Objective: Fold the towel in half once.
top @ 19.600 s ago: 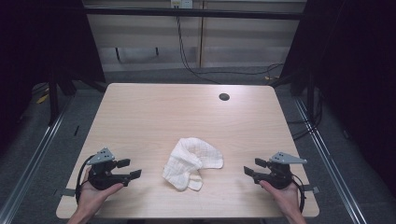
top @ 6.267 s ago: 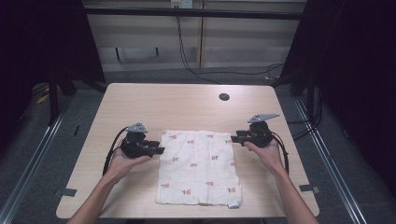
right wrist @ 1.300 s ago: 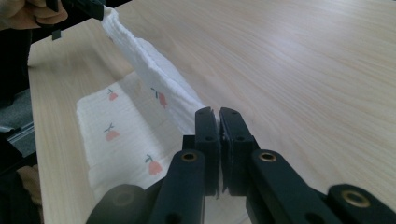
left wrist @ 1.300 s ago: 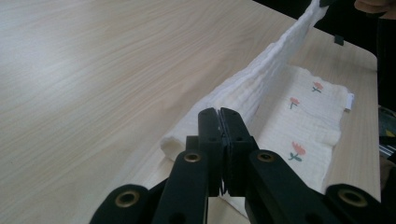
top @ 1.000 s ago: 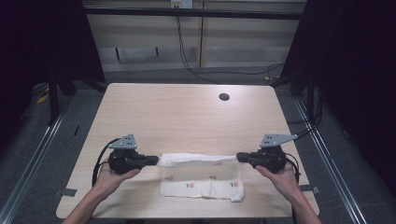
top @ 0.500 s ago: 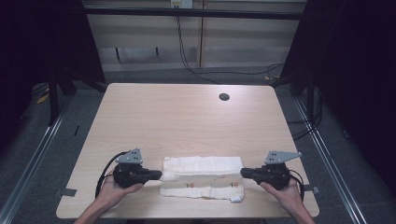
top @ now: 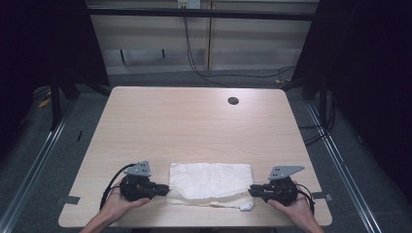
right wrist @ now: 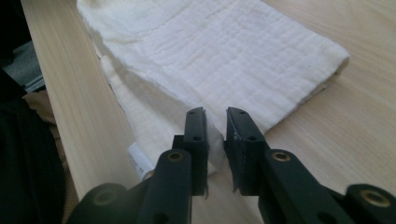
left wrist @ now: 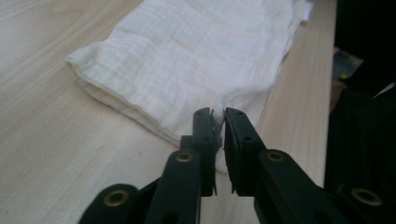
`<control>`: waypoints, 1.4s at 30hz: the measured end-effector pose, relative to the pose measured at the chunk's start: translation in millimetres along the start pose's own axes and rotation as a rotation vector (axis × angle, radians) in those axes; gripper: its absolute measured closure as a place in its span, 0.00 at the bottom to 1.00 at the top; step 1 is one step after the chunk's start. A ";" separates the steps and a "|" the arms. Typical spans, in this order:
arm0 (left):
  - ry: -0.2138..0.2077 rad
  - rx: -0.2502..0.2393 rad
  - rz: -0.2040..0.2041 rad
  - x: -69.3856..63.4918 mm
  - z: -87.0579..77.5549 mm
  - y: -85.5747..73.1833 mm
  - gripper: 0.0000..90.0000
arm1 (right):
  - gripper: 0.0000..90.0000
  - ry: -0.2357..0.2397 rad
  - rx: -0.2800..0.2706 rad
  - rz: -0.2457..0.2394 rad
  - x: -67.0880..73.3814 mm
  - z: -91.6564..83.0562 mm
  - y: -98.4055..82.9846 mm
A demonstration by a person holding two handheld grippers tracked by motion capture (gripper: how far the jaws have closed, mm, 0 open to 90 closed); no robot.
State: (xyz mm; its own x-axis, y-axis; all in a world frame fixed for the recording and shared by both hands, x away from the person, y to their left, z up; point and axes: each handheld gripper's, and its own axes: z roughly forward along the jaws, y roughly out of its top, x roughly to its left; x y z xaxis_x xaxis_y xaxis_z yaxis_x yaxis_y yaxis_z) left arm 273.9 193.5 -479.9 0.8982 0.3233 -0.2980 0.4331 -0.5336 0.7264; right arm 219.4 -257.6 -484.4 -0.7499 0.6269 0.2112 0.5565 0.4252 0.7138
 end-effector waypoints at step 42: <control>0.058 0.087 0.004 17.4 56.1 34.2 0.83 | 0.86 -0.244 0.014 0.085 -74.3 34.4 34.4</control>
State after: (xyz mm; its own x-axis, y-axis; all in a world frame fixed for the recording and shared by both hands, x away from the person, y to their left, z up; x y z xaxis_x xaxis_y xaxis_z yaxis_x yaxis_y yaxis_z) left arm 308.6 137.0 -495.0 0.8951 0.3645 -0.2567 0.4366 -0.6003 0.6701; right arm 306.6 -267.1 -498.4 -0.5926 0.7992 0.1010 0.6197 0.3722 0.6909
